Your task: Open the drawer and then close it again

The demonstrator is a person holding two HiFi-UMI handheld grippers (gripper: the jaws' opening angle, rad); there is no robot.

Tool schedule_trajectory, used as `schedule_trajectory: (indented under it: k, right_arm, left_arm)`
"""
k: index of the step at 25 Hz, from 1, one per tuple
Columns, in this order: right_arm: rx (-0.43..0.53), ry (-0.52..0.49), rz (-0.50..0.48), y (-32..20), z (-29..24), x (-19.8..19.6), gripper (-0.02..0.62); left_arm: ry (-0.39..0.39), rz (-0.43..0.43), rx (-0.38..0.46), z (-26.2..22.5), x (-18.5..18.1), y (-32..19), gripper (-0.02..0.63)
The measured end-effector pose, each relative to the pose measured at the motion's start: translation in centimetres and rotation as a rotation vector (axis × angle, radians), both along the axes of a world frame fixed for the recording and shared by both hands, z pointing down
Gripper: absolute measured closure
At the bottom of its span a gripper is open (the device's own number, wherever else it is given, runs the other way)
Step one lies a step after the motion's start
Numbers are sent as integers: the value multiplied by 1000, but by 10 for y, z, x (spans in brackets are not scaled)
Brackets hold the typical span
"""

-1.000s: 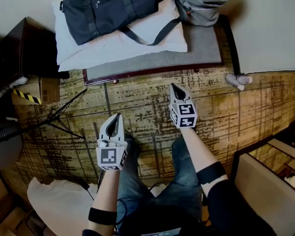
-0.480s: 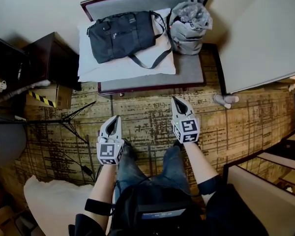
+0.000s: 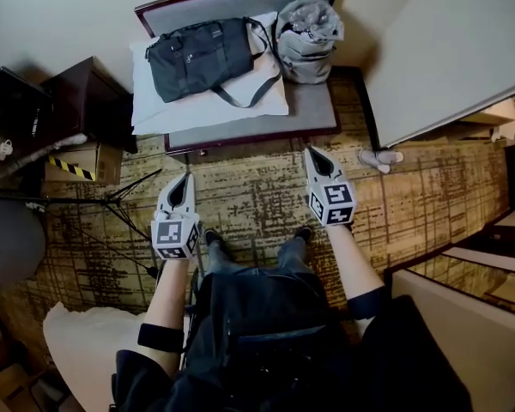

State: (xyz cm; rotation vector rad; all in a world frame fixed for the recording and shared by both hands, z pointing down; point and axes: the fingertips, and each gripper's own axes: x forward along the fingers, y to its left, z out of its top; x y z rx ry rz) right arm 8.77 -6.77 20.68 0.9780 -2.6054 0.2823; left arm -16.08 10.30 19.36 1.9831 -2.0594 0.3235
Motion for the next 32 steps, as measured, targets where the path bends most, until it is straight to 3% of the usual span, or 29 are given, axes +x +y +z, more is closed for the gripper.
schedule_trajectory:
  k: [19,32]
  right_arm:
    - [-22,12,11,12,0,26,591]
    - [-50,18,9,55,20,-33,591]
  left_arm:
    - [12,27,10,-6,15,2,604]
    - [-21,96,10,-4,-26,30,604]
